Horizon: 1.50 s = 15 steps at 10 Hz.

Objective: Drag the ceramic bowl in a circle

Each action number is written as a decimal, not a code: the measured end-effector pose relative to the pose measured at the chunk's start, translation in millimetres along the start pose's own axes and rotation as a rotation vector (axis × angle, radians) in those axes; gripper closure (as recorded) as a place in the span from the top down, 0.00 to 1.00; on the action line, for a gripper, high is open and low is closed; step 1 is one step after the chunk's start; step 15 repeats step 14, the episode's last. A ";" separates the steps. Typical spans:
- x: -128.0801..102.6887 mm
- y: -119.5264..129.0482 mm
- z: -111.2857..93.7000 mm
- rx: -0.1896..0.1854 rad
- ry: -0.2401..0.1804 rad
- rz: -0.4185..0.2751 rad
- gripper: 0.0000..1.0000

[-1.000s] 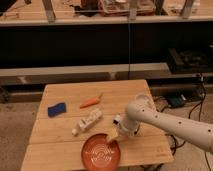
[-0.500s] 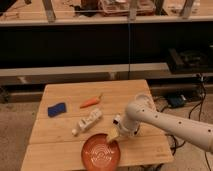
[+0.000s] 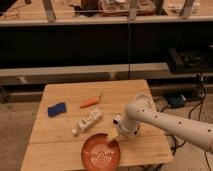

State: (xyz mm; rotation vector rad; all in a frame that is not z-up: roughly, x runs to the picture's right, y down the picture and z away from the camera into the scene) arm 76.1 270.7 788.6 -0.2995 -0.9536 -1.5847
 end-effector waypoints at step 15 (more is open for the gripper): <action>-16.8 -57.3 -21.1 -0.058 -0.001 -0.177 0.00</action>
